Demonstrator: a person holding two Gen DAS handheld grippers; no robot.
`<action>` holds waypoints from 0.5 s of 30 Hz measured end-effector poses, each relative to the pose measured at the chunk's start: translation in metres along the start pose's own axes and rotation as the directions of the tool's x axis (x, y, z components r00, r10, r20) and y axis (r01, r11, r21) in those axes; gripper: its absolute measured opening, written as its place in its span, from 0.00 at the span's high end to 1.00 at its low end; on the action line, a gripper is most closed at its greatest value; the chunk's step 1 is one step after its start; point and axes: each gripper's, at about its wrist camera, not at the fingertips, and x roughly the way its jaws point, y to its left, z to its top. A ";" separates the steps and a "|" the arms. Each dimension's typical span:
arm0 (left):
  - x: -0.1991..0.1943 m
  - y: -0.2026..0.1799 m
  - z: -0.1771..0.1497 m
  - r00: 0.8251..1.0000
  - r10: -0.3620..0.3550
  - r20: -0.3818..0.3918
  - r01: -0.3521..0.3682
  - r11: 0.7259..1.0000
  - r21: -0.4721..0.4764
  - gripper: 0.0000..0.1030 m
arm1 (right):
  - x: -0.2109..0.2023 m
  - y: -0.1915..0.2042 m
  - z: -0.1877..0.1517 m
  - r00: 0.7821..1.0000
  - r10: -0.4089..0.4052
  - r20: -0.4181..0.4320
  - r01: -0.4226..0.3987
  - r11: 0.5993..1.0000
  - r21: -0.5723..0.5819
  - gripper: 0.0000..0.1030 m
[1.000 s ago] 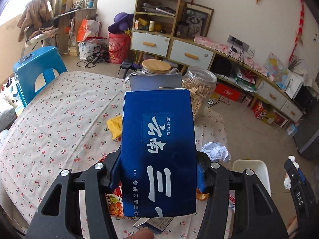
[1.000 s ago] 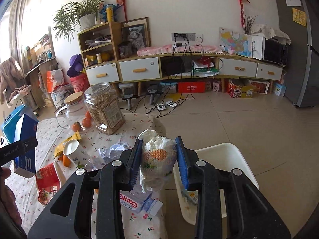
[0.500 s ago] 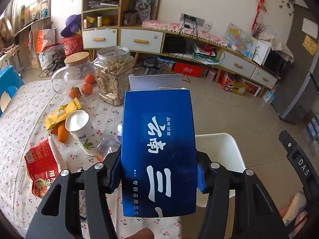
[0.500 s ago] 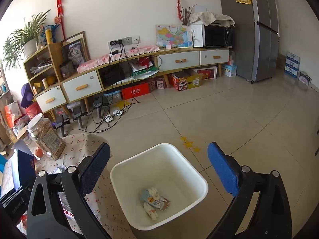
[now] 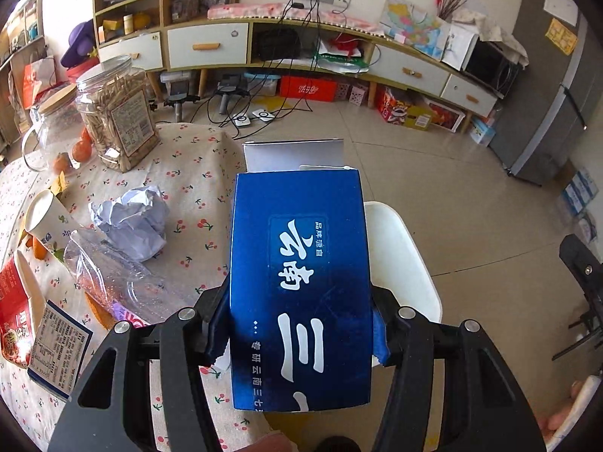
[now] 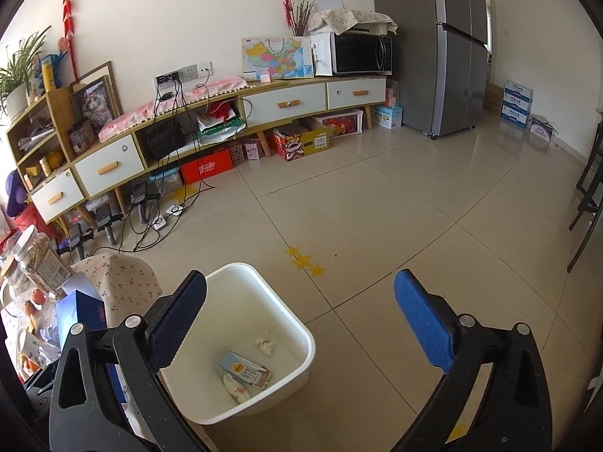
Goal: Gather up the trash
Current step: 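Lower the dark blue box into the bin and open the left tool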
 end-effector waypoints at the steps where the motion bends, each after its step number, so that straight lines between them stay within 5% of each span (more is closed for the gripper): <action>1: 0.003 -0.004 0.000 1.000 -0.009 -0.005 0.009 1.000 0.009 0.45 | 0.000 -0.003 0.000 1.000 -0.003 -0.003 0.003 1.000 0.003 0.07; 4: 0.015 -0.013 0.003 0.999 -0.042 -0.032 0.042 0.999 0.016 0.44 | 0.002 -0.010 0.000 1.000 -0.011 -0.015 0.012 1.000 0.008 0.07; 6: 0.019 -0.017 0.005 0.998 -0.041 -0.048 0.042 0.999 0.016 0.33 | 0.002 -0.013 0.000 1.000 -0.012 -0.021 0.012 1.000 0.014 0.07; 15: -0.006 -0.018 -0.001 0.999 0.045 0.027 -0.046 0.997 0.063 0.25 | -0.007 0.003 -0.004 1.000 0.003 0.009 -0.003 0.999 -0.034 0.07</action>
